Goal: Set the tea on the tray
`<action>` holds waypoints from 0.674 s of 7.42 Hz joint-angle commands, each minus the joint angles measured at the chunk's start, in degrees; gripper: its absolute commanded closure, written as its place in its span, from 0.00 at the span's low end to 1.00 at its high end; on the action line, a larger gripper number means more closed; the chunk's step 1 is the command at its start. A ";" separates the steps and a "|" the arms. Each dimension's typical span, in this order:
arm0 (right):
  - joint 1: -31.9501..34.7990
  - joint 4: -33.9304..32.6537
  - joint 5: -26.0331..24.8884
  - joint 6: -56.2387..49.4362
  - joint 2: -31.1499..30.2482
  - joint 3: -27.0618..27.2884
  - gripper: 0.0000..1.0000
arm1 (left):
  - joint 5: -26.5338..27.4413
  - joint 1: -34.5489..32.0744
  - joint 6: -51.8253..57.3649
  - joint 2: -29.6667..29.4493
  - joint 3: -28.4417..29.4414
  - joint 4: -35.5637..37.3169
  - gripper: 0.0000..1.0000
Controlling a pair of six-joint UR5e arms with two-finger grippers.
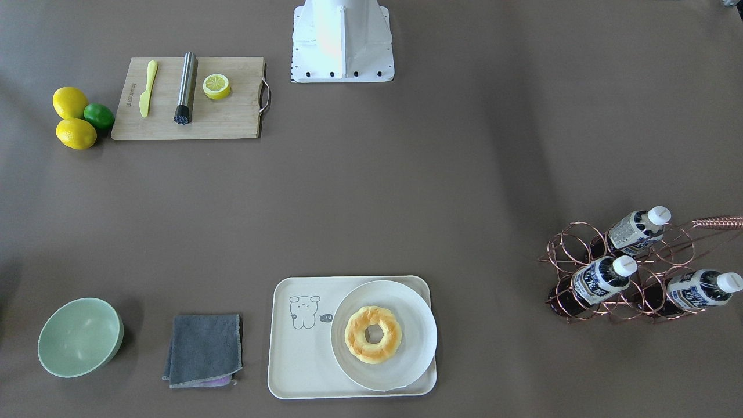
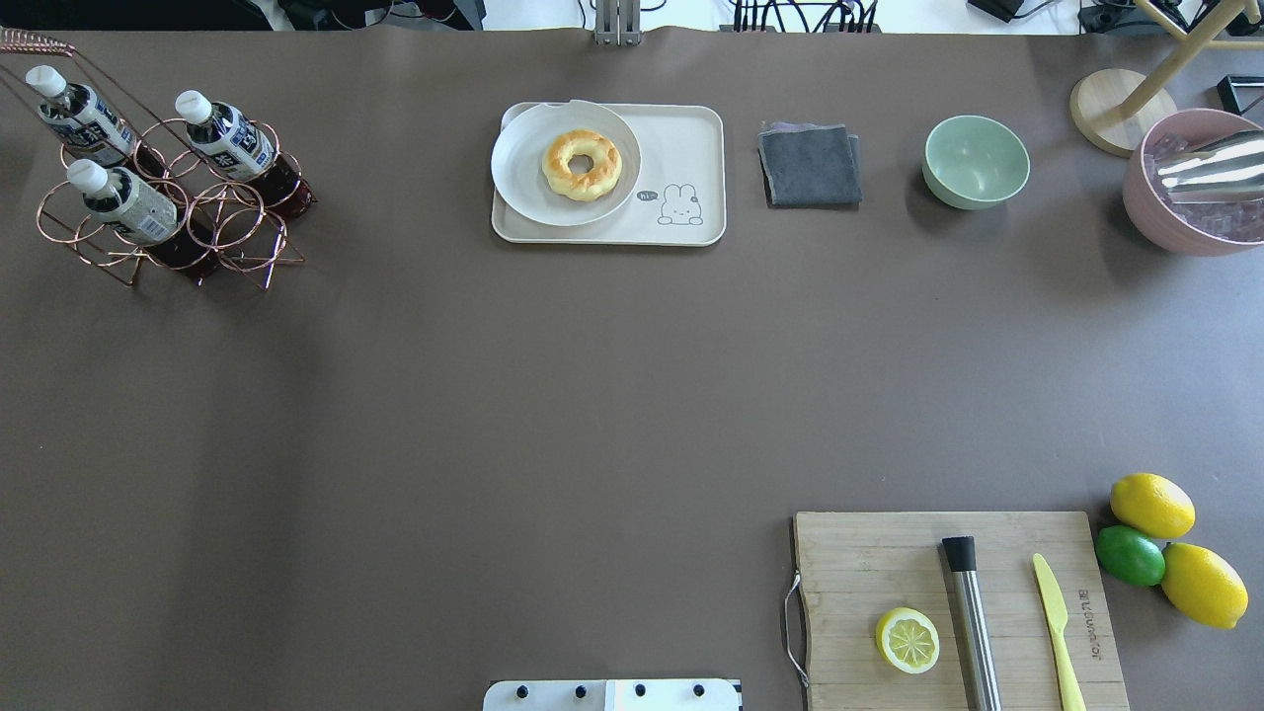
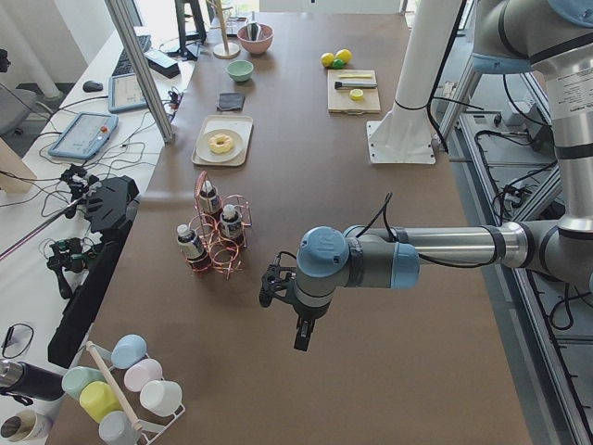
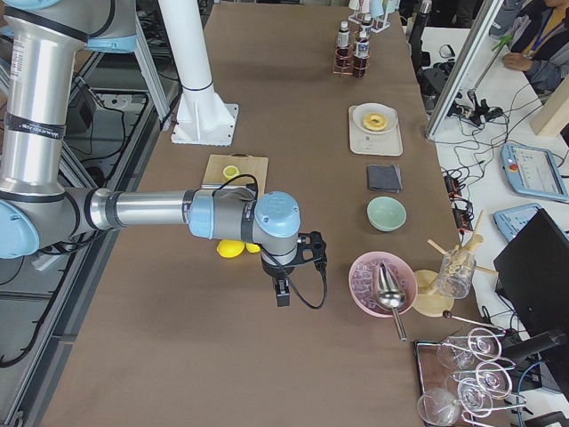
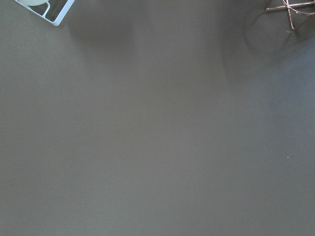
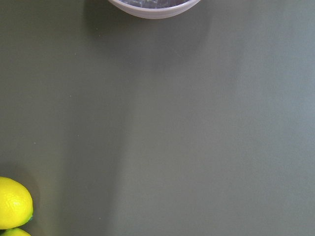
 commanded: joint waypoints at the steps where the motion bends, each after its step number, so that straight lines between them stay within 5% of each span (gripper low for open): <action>1: 0.00 0.09 0.04 0.09 -0.09 -0.03 0.00 | 0.17 0.95 -0.39 0.06 0.17 -1.03 0.03; 5: -0.18 0.17 0.39 0.70 0.00 -0.03 0.00 | 0.00 0.95 -0.48 0.15 0.34 -1.12 0.03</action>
